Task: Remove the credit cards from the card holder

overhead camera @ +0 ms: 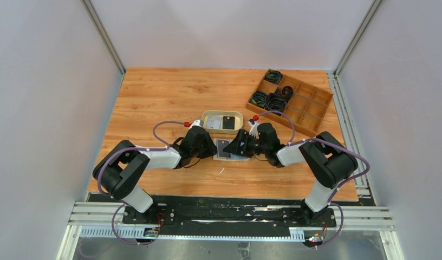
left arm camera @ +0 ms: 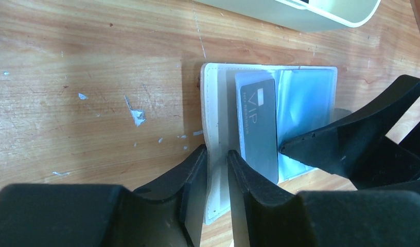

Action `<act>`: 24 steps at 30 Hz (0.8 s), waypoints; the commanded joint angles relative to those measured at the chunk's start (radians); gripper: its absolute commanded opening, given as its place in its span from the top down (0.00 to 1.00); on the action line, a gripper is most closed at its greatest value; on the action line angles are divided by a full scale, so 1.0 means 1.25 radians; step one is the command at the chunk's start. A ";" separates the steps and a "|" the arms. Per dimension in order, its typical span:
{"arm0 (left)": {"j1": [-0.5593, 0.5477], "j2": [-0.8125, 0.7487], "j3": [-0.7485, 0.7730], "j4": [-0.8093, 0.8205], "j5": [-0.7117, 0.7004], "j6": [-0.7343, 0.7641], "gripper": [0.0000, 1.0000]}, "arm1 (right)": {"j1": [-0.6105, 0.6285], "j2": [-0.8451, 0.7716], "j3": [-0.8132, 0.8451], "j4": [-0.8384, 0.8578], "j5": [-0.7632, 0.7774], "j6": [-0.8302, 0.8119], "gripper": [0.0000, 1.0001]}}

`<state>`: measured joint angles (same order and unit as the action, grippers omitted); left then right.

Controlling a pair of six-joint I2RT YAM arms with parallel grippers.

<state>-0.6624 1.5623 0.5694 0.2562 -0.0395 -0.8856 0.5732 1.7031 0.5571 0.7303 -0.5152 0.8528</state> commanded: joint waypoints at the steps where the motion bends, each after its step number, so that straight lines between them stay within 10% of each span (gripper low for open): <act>1: 0.012 0.042 -0.050 -0.181 -0.055 0.039 0.66 | -0.009 0.043 -0.027 -0.131 0.090 -0.058 0.25; 16: 0.035 0.037 -0.069 -0.177 -0.063 0.038 0.73 | -0.011 0.051 -0.016 -0.134 0.080 -0.063 0.25; 24: 0.035 0.065 -0.076 -0.127 -0.021 0.028 0.92 | -0.011 0.048 -0.017 -0.135 0.079 -0.064 0.25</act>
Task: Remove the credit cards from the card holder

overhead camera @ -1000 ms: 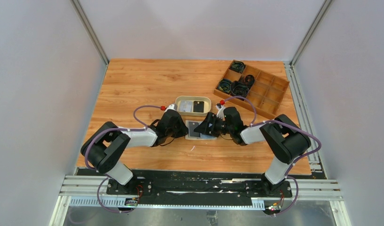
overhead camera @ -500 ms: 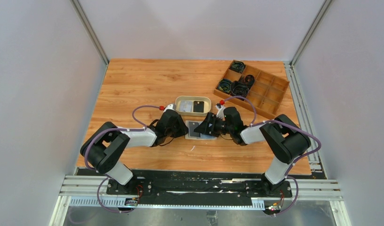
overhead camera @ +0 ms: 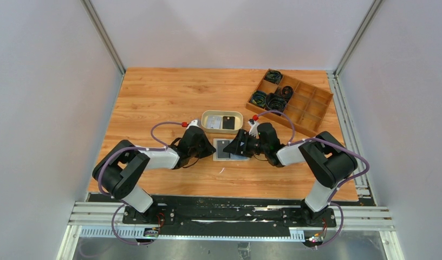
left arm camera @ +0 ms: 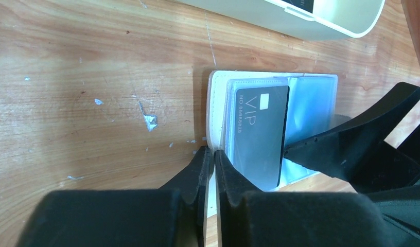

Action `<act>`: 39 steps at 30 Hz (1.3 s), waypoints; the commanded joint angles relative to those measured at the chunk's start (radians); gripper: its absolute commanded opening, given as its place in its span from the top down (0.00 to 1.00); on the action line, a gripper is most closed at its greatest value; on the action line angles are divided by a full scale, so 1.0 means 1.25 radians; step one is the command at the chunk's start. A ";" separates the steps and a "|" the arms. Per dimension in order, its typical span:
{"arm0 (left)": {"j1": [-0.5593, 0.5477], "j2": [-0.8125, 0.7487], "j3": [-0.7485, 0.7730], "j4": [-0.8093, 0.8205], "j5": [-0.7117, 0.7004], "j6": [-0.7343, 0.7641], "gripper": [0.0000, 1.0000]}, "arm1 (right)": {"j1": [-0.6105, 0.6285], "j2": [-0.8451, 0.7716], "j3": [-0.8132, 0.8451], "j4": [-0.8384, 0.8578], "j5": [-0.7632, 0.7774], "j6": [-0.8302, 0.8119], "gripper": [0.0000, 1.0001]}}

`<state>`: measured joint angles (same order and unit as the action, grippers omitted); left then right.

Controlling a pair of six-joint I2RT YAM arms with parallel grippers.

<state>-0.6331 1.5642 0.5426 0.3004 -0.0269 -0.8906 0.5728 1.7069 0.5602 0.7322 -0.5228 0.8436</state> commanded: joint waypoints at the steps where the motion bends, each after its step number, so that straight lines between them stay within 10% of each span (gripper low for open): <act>1: 0.012 0.066 -0.055 -0.157 -0.027 0.031 0.95 | -0.010 0.046 -0.020 -0.138 0.085 -0.056 0.25; 22: 0.012 0.067 -0.056 -0.163 -0.034 0.044 1.00 | 0.009 0.081 0.068 -0.199 0.100 -0.063 0.25; 39: 0.012 0.084 -0.054 -0.154 -0.031 0.049 1.00 | 0.014 0.119 0.045 0.044 -0.069 0.020 0.26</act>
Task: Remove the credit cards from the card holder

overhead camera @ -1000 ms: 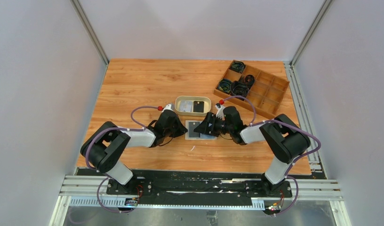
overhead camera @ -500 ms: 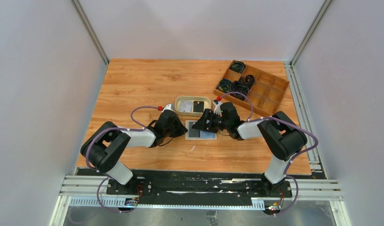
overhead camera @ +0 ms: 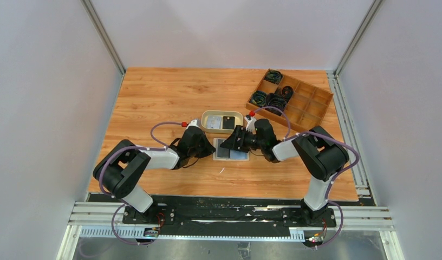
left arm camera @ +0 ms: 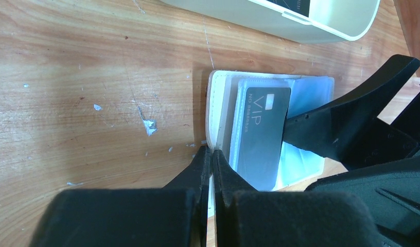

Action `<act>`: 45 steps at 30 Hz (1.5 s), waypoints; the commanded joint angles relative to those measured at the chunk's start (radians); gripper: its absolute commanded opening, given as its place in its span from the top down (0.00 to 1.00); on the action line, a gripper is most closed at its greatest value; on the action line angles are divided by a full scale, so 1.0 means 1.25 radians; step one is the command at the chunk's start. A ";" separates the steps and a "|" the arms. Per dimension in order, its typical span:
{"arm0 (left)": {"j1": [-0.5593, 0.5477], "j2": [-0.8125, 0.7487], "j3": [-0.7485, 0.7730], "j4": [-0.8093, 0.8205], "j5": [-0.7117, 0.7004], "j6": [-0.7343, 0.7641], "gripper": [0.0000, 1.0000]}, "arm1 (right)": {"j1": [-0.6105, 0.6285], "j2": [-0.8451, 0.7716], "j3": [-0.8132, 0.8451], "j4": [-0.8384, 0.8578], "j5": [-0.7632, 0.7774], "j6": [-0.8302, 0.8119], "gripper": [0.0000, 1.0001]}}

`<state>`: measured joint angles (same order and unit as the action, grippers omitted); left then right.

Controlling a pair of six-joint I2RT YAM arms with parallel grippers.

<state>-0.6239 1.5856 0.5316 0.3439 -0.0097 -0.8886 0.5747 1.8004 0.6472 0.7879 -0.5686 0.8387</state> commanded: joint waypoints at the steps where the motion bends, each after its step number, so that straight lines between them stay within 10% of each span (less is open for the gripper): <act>1: 0.005 0.067 -0.045 -0.189 -0.045 0.048 1.00 | 0.012 0.049 -0.028 0.018 -0.040 0.033 0.26; 30: 0.005 0.084 -0.035 -0.190 -0.039 0.058 1.00 | 0.041 0.154 -0.071 0.557 -0.227 0.230 0.31; 45: 0.004 0.076 -0.026 -0.205 -0.039 0.063 1.00 | 0.066 -0.003 0.005 -0.155 -0.044 -0.069 0.31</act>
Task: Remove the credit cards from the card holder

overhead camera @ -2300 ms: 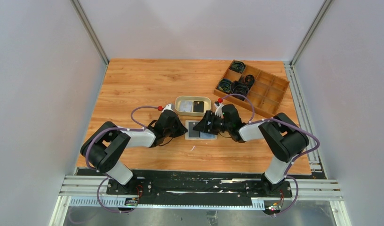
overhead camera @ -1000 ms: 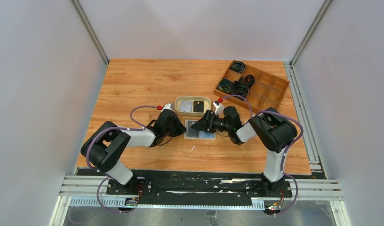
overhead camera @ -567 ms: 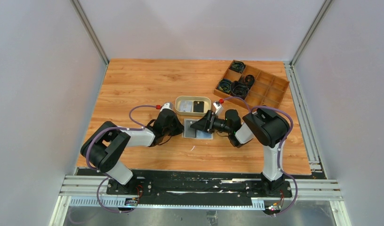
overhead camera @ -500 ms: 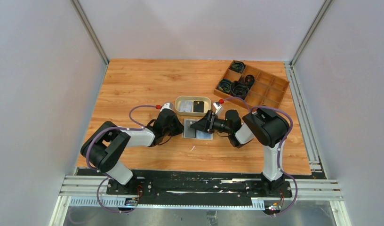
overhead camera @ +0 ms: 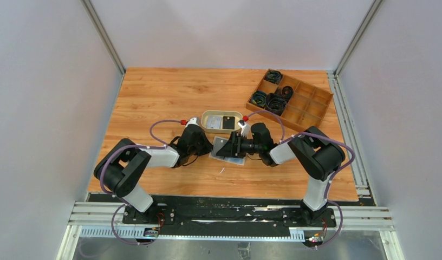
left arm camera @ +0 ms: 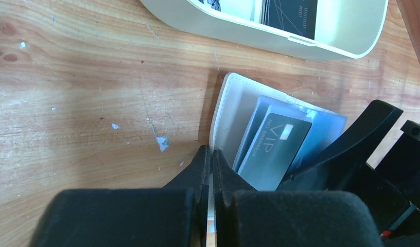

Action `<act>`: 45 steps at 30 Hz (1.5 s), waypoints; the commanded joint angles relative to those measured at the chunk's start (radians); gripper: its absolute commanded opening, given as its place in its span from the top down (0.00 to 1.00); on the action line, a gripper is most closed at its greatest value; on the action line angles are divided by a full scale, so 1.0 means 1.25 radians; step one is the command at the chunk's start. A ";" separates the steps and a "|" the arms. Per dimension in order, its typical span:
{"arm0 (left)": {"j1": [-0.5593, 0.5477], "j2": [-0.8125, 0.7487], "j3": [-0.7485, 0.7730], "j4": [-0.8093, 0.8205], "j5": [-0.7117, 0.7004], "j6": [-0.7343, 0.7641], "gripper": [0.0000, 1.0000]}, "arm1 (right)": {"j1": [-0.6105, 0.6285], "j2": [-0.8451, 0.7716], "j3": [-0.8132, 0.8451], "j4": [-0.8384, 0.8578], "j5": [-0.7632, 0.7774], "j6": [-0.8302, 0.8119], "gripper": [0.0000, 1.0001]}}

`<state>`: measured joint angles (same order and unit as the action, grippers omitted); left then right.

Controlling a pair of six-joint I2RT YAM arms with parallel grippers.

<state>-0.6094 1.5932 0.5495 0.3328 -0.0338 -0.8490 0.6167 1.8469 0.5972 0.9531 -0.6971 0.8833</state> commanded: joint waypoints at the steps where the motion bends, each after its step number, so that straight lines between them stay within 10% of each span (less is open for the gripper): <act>1: -0.007 0.069 -0.041 -0.197 -0.019 0.032 1.00 | 0.033 -0.044 0.045 -0.293 0.068 -0.105 0.31; 21: -0.007 0.071 -0.051 -0.194 -0.022 0.037 1.00 | 0.038 -0.056 -0.132 0.105 0.289 0.092 0.29; 45: -0.007 0.079 -0.055 -0.187 -0.020 0.040 1.00 | 0.038 0.011 -0.056 0.121 0.290 0.145 0.28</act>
<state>-0.6109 1.6024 0.5488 0.3649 -0.0277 -0.8482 0.6563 1.8236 0.5125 1.0859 -0.3397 1.0264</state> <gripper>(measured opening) 0.020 0.712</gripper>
